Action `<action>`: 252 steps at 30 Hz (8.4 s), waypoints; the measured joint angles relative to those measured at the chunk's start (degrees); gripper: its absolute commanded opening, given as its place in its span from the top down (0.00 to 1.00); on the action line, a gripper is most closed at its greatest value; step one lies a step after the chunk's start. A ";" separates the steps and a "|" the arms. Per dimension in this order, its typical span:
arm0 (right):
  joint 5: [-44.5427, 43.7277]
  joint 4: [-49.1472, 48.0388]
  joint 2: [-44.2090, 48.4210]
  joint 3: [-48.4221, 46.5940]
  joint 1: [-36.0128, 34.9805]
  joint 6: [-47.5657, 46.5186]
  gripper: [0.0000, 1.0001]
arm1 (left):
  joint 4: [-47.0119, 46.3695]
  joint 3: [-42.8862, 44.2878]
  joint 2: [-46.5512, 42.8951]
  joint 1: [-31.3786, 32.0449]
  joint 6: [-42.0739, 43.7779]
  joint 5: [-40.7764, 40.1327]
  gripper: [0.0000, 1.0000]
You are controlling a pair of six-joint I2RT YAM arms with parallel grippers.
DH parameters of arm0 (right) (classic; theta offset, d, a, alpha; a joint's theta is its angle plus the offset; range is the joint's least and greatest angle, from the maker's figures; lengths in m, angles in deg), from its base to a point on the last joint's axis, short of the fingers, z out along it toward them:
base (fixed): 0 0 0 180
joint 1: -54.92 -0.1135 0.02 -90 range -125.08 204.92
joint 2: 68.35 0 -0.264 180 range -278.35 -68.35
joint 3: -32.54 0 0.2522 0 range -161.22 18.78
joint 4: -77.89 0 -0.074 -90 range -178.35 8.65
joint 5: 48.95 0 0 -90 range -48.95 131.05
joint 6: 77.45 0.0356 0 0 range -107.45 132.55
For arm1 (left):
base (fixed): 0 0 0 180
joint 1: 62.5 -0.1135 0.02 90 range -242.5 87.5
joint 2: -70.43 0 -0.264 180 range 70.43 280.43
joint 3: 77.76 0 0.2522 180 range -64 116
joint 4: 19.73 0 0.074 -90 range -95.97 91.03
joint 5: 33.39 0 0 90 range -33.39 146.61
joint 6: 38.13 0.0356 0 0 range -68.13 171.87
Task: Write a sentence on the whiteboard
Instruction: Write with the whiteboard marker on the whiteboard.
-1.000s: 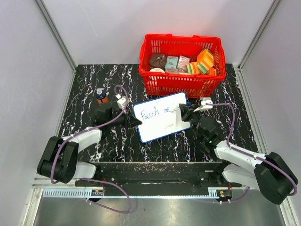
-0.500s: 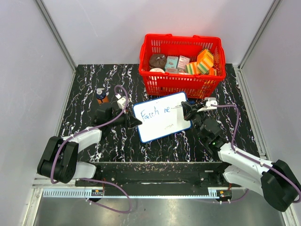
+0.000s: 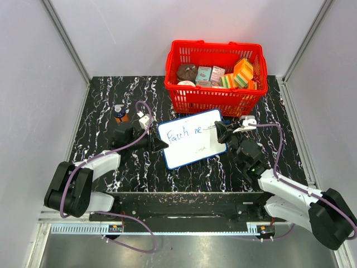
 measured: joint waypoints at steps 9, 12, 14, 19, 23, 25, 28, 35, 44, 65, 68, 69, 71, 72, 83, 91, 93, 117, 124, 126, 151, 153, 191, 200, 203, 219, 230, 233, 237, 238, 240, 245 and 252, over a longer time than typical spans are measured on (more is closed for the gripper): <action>-0.48 1.09 -1.57 -1.27 0.85 -0.68 1.00 | 0.00 0.00 0.00 0.00 0.00 0.00 1.00; -0.44 1.25 -1.86 -2.27 1.33 -0.90 1.00 | -0.02 0.00 0.00 0.00 0.00 0.02 1.00; -0.42 1.22 -2.51 -3.04 1.55 -0.94 1.00 | 0.00 0.00 0.00 0.00 0.00 0.02 1.00; -0.37 1.20 -4.94 -3.78 1.77 -0.94 1.00 | -0.02 0.00 0.00 0.00 0.00 0.02 1.00; -0.11 1.14 -6.16 -3.85 1.92 -0.83 1.00 | -0.02 0.00 0.00 0.00 0.00 0.02 1.00; 0.11 0.83 -6.78 -4.04 1.95 -0.83 1.00 | -0.02 0.00 0.00 0.00 0.00 0.02 1.00; 0.87 0.31 -7.65 -4.42 1.99 -0.79 1.00 | -0.02 0.00 0.00 0.00 0.00 0.02 1.00; 1.20 -0.17 -8.00 -4.66 2.01 -0.39 1.00 | -0.02 0.00 0.00 0.00 0.00 0.02 1.00; 1.95 -1.11 -8.68 -4.63 2.03 0.04 1.00 | -0.02 0.00 0.00 0.00 0.00 0.00 1.00; 1.86 -1.33 -7.41 -2.71 2.03 0.57 1.00 | 0.00 0.00 0.00 0.00 0.00 0.02 1.00; 1.86 -1.33 -6.82 -1.95 2.05 0.85 1.00 | 0.00 0.00 0.00 0.00 0.00 0.02 1.00; 1.86 -1.33 -6.67 -1.73 2.03 0.94 1.00 | 0.00 0.00 0.00 0.00 0.02 0.02 1.00; 1.84 -1.33 -6.43 -1.42 2.03 1.05 1.00 | 0.00 0.00 0.00 0.00 0.00 0.02 1.00; 1.84 -1.31 -6.29 -1.29 2.05 1.09 1.00 | 0.00 0.00 0.00 0.00 0.00 0.02 1.00; 0.55 -1.27 -6.03 -0.94 2.05 1.09 1.00 | 0.00 0.00 0.00 0.00 0.02 0.02 1.00; 0.37 -1.27 -6.58 -1.51 2.10 0.85 1.00 | 0.00 0.00 0.00 0.00 0.02 0.02 1.00; 0.37 -1.29 -7.10 -2.01 2.23 0.81 1.00 | 0.00 0.00 0.00 0.00 0.00 0.02 1.00; 0.46 -1.33 -7.45 -2.91 3.43 0.57 1.00 | 0.00 0.00 0.00 0.00 0.02 0.02 1.00; 0.57 -0.70 -4.50 -2.91 3.61 0.44 1.00 | 0.00 0.00 0.00 0.00 0.02 0.02 1.00; 0.57 -0.46 -3.10 -2.91 3.69 0.42 1.00 | 0.00 0.00 0.00 0.00 0.02 0.02 1.00; 0.50 1.01 -1.88 -0.85 3.69 0.44 1.00 | 0.00 0.00 0.00 0.00 0.02 0.02 1.00; 0.50 1.03 -1.90 -0.85 3.69 0.44 1.00 | 0.00 0.00 0.00 0.00 0.02 0.02 1.00; 2.12 -0.55 -5.51 -0.87 3.69 1.33 1.00 | 0.00 0.00 0.00 0.00 0.02 0.02 1.00; 1.27 -0.52 -5.51 -0.92 3.72 1.29 1.00 | 0.00 0.00 0.00 0.00 0.02 0.02 1.00; 0.44 -0.52 -5.51 -0.98 3.72 1.25 1.00 | 0.00 0.00 0.00 0.00 0.02 0.02 1.00; -1.01 -0.46 -5.49 -1.40 3.76 0.76 1.00 | 0.00 0.00 0.00 0.00 0.02 0.04 1.00; -1.01 -0.50 -5.88 -2.29 3.80 0.61 1.00 | 0.00 0.00 0.00 0.00 0.02 0.04 1.00; -0.85 -0.48 -6.10 -2.29 3.80 0.63 1.00 | 0.00 0.00 0.00 0.00 0.02 0.04 1.00; -0.39 -0.50 -6.08 -2.29 3.80 0.70 1.00 | 0.00 0.00 0.00 0.00 0.02 0.04 1.00; -0.31 -0.50 -6.08 -2.29 3.80 0.74 1.00 | 0.00 0.00 0.00 0.00 0.02 0.04 1.00; 0.22 -0.50 -6.08 -2.29 3.80 1.03 1.00 | 0.00 0.00 0.00 0.00 0.02 0.04 1.00; 1.18 -0.52 -6.12 -2.29 3.80 1.40 1.00 | 0.00 0.00 0.00 0.00 0.04 0.04 1.00; 1.99 -1.03 -6.95 -2.27 3.80 1.79 1.00 | 0.00 0.00 0.00 0.00 0.04 0.04 1.00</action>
